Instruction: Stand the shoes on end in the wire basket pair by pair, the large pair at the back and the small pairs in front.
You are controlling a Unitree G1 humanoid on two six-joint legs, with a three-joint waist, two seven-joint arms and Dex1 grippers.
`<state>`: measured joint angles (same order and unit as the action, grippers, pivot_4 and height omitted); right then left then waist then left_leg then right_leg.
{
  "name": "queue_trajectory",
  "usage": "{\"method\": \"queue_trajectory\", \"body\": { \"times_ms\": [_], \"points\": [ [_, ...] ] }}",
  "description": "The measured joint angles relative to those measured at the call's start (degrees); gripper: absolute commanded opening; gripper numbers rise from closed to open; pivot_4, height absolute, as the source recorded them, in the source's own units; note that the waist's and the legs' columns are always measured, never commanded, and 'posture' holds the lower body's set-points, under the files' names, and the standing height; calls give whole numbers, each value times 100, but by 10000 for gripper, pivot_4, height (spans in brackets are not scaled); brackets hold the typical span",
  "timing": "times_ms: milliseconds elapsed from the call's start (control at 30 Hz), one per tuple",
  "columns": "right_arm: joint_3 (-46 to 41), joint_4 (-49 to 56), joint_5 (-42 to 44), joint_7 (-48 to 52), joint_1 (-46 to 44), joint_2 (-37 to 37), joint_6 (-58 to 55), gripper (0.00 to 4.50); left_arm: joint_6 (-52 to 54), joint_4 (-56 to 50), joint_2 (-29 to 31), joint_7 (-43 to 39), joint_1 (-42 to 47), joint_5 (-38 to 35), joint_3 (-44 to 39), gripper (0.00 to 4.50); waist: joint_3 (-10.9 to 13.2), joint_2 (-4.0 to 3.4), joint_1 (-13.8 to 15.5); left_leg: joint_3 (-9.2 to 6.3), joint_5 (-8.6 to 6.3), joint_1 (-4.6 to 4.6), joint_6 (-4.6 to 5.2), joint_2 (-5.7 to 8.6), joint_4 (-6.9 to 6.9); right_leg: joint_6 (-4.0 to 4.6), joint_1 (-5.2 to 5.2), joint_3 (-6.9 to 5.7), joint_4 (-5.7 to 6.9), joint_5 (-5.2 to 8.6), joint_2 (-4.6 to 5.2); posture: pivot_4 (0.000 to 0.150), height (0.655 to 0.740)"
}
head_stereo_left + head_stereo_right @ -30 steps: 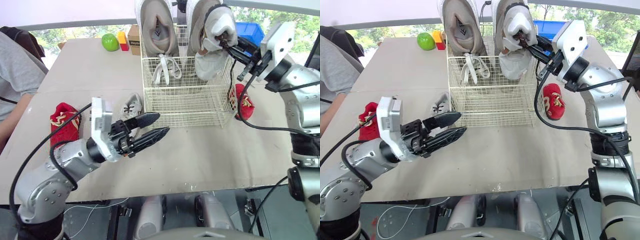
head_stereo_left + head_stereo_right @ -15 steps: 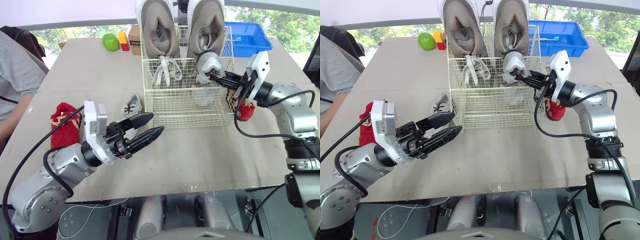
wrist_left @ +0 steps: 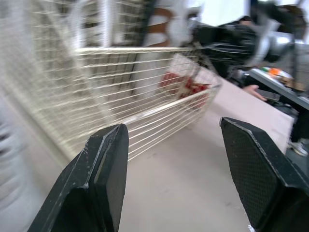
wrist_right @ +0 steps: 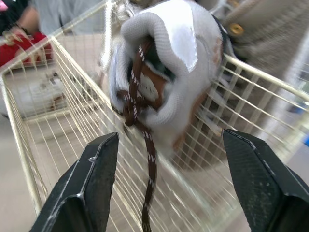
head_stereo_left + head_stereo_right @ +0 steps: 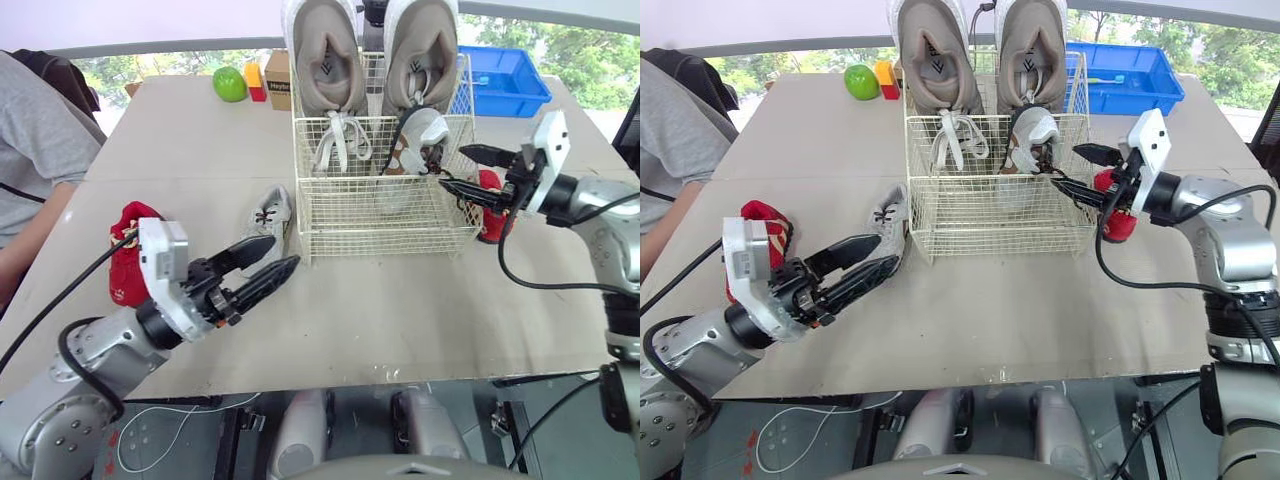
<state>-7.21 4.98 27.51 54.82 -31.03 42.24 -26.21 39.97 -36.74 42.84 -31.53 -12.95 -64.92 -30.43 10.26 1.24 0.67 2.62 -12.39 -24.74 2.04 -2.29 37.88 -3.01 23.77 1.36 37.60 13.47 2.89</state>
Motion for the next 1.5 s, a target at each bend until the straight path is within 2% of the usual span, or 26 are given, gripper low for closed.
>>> {"method": "queue_trajectory", "body": {
  "times_ms": [67, 167, 233, 367, 500, 567, 600, 633, 667, 733, 833, 867, 1000, 1167, 1200, 1233, 1300, 1333, 1400, 1500],
  "points": [
    [-368, 573, 445, 263, 386, 340, -286, 33348, 267, 792, 459, -73, -50, 108, -318, 32952, 1, -3, 3, 3, 0, 1, 0, -2, -19, 7, 13, 3, 1, 5, -5, 1500, 7400],
    [-631, 1385, 1201, 786, 867, 681, -635, 33348, 577, 1333, 867, -163, 256, 181, -270, 32952, 0, 1, 12, -1, 0, 0, 0, -7, -29, 8, 11, -14, -3, 8, -6, 1500, 7400],
    [-711, 2182, 1853, 974, 1251, 724, -887, 33348, 846, 1961, 1236, -311, 913, 322, 55, 32952, -1, 4, 15, 0, 0, 2, -1, -12, -34, 9, 12, -14, -5, 8, -9, 1500, 7400],
    [-710, 2825, 2241, 690, 1354, 613, -979, 33348, 1201, 2667, 1459, -432, 1901, 625, 703, 32952, 0, 5, -23, 14, 0, 3, -1, -8, -34, 8, 13, -6, -11, 7, -1, 1500, 7400],
    [-341, 3336, 2239, 49, 1456, 327, -1042, 33348, 1227, 3944, 1483, -1075, 3504, 1572, 2091, 32952, -1, 15, 14, 16, 2, -6, -4, 5, -37, 10, 14, -26, -11, 6, -7, 1500, 7400],
    [-254, 3576, 2220, -242, 1591, 311, -1097, 33348, 786, 4962, 1385, -1665, 4429, 2567, 3114, 32952, -1, 13, 32, 23, 2, -10, -4, 17, -41, 9, 12, -32, -16, 7, -9, 1500, 7400],
    [-251, 3627, 2221, -308, 1602, 312, -1111, 33348, 630, 5222, 1340, -1774, 4574, 2830, 3318, 32952, -2, 13, 26, 23, 2, -11, -4, 17, -42, 9, 12, -32, -18, 6, -10, 1500, 7400],
    [-336, 3757, 2309, -506, 1701, 328, -1154, 33922, 156, 5870, 1157, -2206, 4956, 3452, 3849, 26768, -2, 14, 21, 26, 2, -14, -3, 16, -43, 8, 12, -31, -21, 6, -10, 1500, 7400],
    [-356, 3797, 2341, -555, 1721, 330, -1173, 33922, 21, 5997, 1114, -2355, 5003, 3574, 3965, 24887, 0, 19, 1, 29, 1, -14, -3, 14, -44, 8, 14, -29, -26, 6, -11, 1500, 7400],
    [-543, 3934, 2469, -719, 1951, 398, -1224, 33922, -244, 6412, 966, -2847, 5319, 3882, 4132, 14647, -1, 22, 9, 25, 1, -16, -2, 11, -44, 7, 12, -33, -27, 6, -10, 1500, 7400],
    [-704, 4028, 2579, -902, 2231, 433, -1238, 33922, -324, 6579, 943, -3241, 5430, 4080, 4080, 2996, -3, 20, 16, 20, 1, -16, -2, 7, -45, 7, 10, -34, -27, 6, -8, 1500, 7400],
    [-710, 4028, 2583, -924, 2253, 436, -1236, 33922, -264, 6565, 935, -3314, 5406, 4073, 4037, 338, -3, 20, 11, 18, 1, -16, -2, 5, -44, 7, 10, -33, -27, 6, -8, 1500, 7400],
    [-701, 4005, 2596, -962, 2265, 437, -1203, 33922, 105, 5961, 939, -3376, 4828, 3749, 3416, 338, 0, 24, -38, -2, 1, -15, -1, -10, -43, 4, 12, -25, -25, 5, -6, 1500, 7400],
    [-550, 3883, 2589, -846, 2181, 404, -1097, 33922, 899, 4373, 836, -2562, 4118, 2871, 1814, 338, 6, 35, -70, -13, 1, -13, -2, -16, -42, -16, 11, -33, -20, -7, -3, 1500, 7400],
    [-477, 3737, 2691, -779, 2083, 390, -1123, 33922, 1170, 3665, 617, -2045, 3850, 2586, 1192, 338, 6, 35, -86, -9, 1, -10, -2, -15, -42, -18, 9, -29, -20, -7, 4, 1500, 7400],
    [-452, 3547, 2778, -749, 2000, 376, -1161, 36372, 1344, 2943, 340, -1578, 3701, 2292, 757, 108, 6, 35, -94, -8, 1, -9, -2, -11, -40, -19, 4, -30, -17, -8, 12, 1500, 7400],
    [-428, 3278, 2795, -769, 1786, 321, -1189, 41879, 1397, 2161, -17, -985, 3654, 2065, 435, 0, 6, 37, -72, -14, 2, -4, -2, -4, -36, -19, -3, -32, -19, -9, 13, 1500, 7400],
    [-418, 3064, 2766, -722, 1642, 273, -1149, 44662, 1279, 1598, -495, -397, 3682, 1987, 249, 0, 6, 37, -54, -14, 2, 2, -1, -1, -35, -19, -11, -32, -19, -9, 13, 1500, 7400],
    [-277, 2806, 2561, -635, 1525, 245, -1034, 44662, 926, 944, -1168, 299, 3778, 1989, 242, 0, 3, 46, -1, -16, 3, 2, -1, 4, -29, -19, -15, -32, -18, -10, 7, 1500, 7400],
    [-143, 2663, 2340, -720, 1306, 14, -915, 44662, 35, 574, -1898, 1085, 4107, 2655, 778, 0, 3, 46, 27, -1, 3, -4, -1, 17, -12, -18, -16, -31, -7, -10, -7, 1500, 7400]
  ]
}}
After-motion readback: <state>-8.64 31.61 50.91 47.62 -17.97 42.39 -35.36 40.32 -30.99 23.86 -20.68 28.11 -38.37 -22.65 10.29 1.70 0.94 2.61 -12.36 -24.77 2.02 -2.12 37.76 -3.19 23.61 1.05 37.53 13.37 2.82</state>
